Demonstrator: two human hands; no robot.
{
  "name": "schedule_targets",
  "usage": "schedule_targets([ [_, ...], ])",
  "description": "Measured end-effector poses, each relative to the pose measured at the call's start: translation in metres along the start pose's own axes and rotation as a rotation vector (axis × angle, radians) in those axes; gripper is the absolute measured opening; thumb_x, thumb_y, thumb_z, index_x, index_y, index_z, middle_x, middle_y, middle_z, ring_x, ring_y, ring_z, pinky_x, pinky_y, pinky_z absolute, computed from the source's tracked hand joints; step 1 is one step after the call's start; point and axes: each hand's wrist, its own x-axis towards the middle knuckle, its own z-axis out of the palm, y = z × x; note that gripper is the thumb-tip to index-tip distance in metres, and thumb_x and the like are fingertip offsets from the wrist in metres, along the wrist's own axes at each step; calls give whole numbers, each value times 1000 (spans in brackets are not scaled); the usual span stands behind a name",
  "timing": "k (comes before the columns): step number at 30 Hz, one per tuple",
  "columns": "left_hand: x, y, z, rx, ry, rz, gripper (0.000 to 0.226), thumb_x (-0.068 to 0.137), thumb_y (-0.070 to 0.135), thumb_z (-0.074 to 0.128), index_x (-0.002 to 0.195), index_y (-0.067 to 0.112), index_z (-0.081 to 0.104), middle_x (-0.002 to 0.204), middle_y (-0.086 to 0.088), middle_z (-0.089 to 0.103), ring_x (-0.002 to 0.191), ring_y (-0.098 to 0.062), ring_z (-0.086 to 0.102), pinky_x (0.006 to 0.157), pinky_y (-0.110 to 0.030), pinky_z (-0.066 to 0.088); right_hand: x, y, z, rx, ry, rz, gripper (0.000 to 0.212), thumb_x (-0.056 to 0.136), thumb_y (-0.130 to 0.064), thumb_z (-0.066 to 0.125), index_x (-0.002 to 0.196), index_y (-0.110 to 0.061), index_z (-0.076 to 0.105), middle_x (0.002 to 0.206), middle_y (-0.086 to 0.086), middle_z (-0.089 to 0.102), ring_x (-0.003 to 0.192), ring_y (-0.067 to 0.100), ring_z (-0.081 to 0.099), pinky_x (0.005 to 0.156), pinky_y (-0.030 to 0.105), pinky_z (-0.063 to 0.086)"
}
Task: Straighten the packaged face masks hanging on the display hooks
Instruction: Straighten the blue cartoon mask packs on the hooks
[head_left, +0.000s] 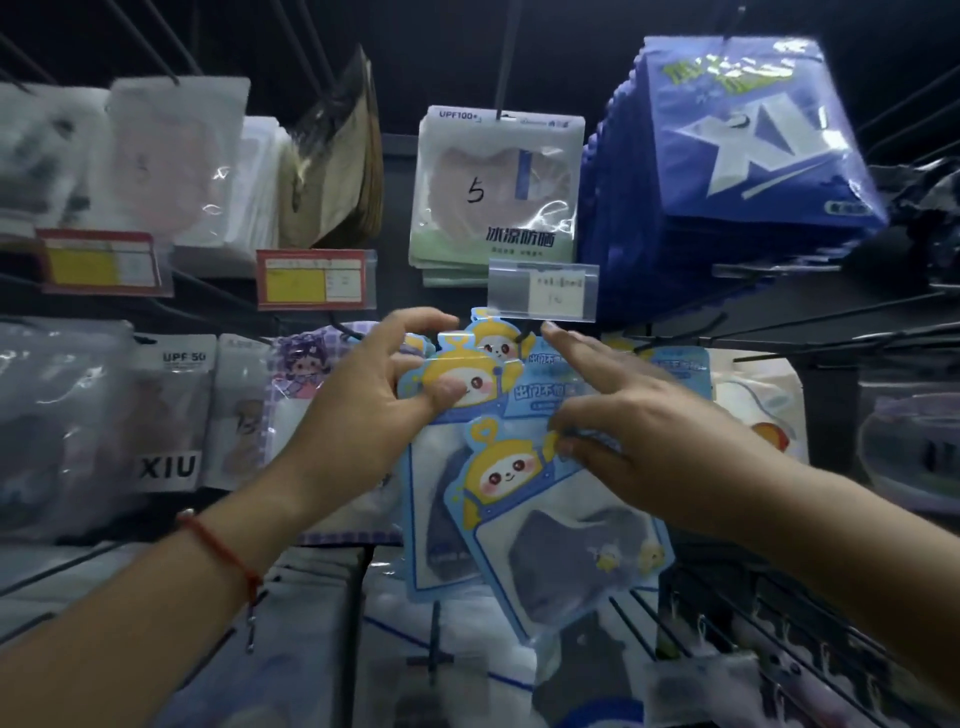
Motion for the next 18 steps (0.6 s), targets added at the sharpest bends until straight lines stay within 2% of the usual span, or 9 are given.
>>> schedule_targets([
  [2,3,-1,4,59,42,56,25,89,23,72,110,36,70,104,9,76,99,-11,72,91,-47,57,0,1,-1,-59,39,-40,13,94,-32,60,93,-28,72,161,9,19,148,27,21,116,41,23],
  [5,6,4,10,104,79,125,22,90,20,69,106,36,72,107,28,71,102,2,68,95,-30,55,1,1,-6,-131,117,-99,16,88,-33,57,86,-27,72,156,15,32,141,36,35,112,46,27],
  [9,12,5,19,95,110,185,26,92,15,68,111,33,70,101,38,65,102,8,66,92,-17,53,8,7,-16,-162,74,-120,19,87,-35,55,88,-28,72,157,17,29,145,36,26,117,48,26],
  [12,20,7,24,79,141,214,26,93,15,68,114,31,69,99,36,66,103,10,65,90,-13,51,11,13,-22,-209,61,-113,21,85,-37,54,89,-29,73,159,17,25,148,34,19,120,42,17],
  [18,36,6,29,108,162,224,24,94,18,68,117,19,73,107,19,70,100,8,66,88,-17,54,16,17,-31,-238,37,-99,16,89,-36,57,90,-32,72,162,13,16,150,32,9,120,43,12],
])
